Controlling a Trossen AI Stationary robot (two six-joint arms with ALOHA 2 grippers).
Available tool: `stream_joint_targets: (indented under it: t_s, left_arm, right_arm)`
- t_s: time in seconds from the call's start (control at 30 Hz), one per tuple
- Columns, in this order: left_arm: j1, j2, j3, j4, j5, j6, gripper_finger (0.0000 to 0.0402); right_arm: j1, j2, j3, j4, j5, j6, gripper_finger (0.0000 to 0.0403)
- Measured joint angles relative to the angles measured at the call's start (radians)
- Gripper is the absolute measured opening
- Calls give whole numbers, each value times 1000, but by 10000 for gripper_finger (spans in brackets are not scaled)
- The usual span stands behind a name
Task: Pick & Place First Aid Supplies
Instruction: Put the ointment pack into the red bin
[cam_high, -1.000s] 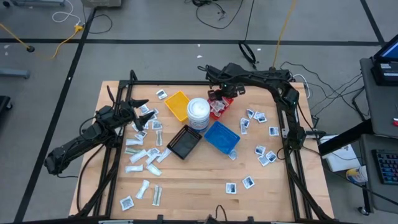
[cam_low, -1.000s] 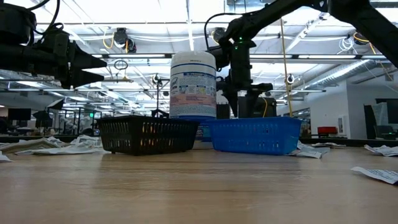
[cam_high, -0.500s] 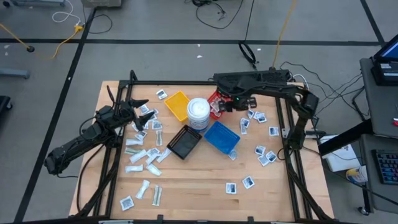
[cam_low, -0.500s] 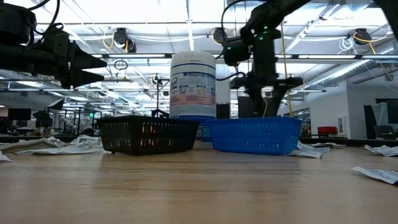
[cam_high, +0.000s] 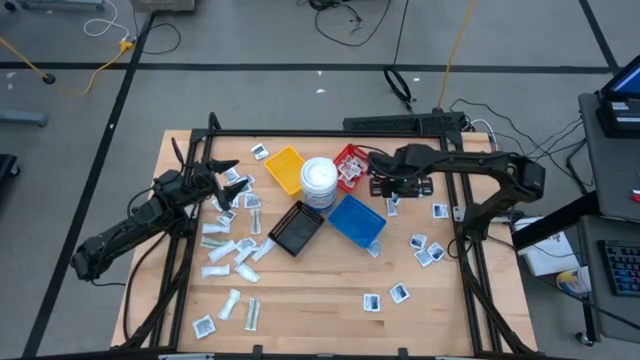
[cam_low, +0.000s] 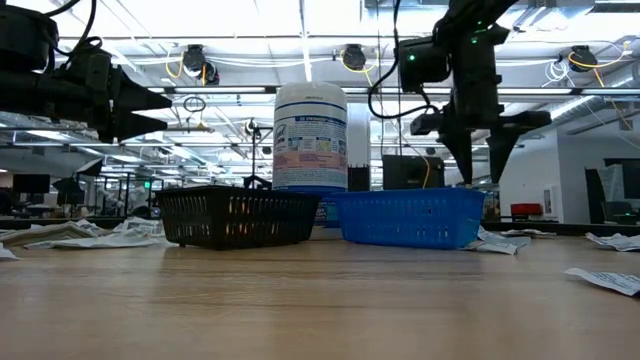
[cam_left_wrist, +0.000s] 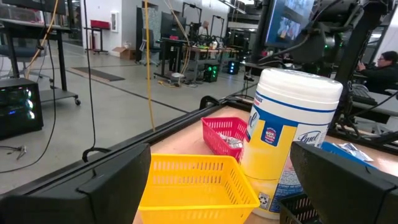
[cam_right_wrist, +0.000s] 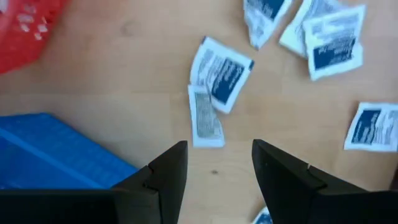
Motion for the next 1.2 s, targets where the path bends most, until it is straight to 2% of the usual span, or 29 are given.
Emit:
stream_joint_targets:
  t_s: [0.33, 0.7, 0.93, 1.2]
  left_arm:
    - [0, 0, 0, 0, 0, 0, 392]
    - [0, 0, 0, 0, 0, 0, 392]
    - [0, 0, 0, 0, 0, 0, 392]
    - [0, 0, 0, 0, 0, 0, 392]
  right_arm:
    - [2, 14, -11, 99, -7, -25, 173]
    - [1, 29, -190, 264, -13, -26, 173]
    - [1, 29, -289, 376, -63, 0, 173]
    - [1, 25, -324, 399, -79, -7, 168]
